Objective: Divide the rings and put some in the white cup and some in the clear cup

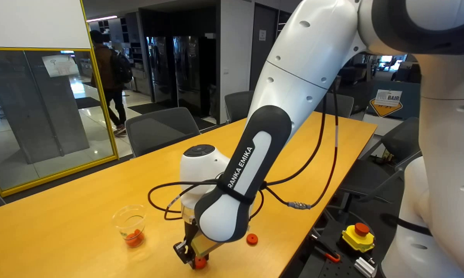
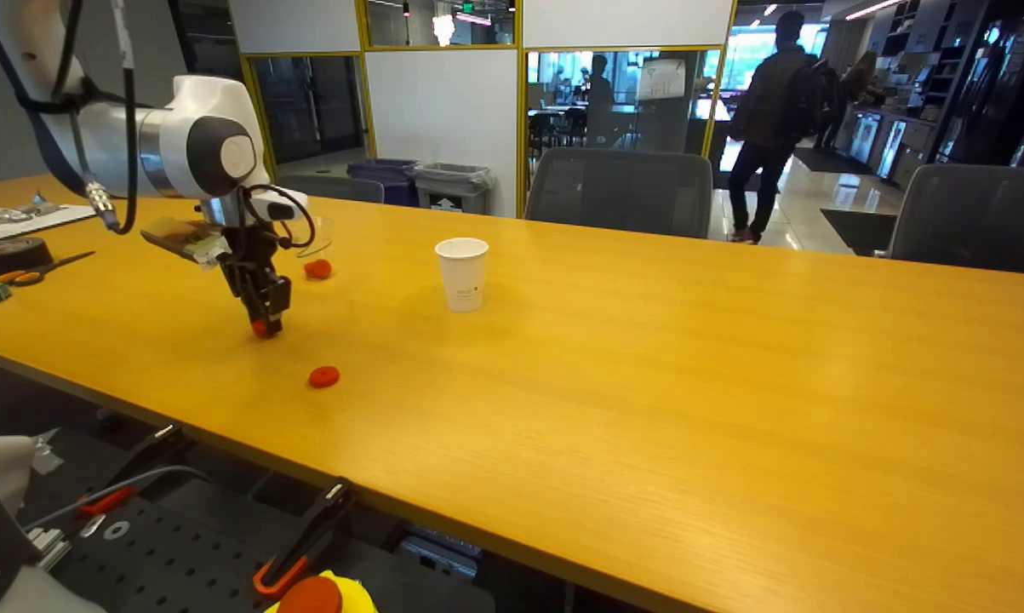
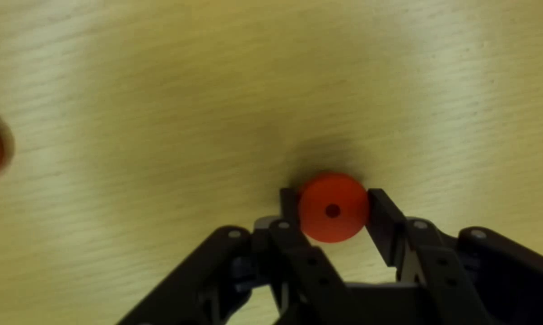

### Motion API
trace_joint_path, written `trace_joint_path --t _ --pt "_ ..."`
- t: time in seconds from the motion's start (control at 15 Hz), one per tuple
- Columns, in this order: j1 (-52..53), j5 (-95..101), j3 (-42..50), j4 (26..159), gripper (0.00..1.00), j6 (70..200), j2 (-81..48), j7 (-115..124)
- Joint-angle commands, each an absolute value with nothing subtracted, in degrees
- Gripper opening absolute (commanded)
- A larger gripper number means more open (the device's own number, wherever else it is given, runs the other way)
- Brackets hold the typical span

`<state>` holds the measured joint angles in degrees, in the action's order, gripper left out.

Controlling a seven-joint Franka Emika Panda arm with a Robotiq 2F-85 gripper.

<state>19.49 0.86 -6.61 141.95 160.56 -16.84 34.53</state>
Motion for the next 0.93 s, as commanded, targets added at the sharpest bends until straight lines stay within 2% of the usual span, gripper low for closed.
trace_joint_path --t 0.0,0.33,0.87 --pt "21.24 5.46 -3.08 137.97 0.17 154.56 -12.19 35.68" --pt "19.77 12.63 -3.1 126.79 0.17 146.2 -11.03 35.85" --pt "19.68 13.37 -5.93 109.54 0.17 138.99 -18.94 31.78"
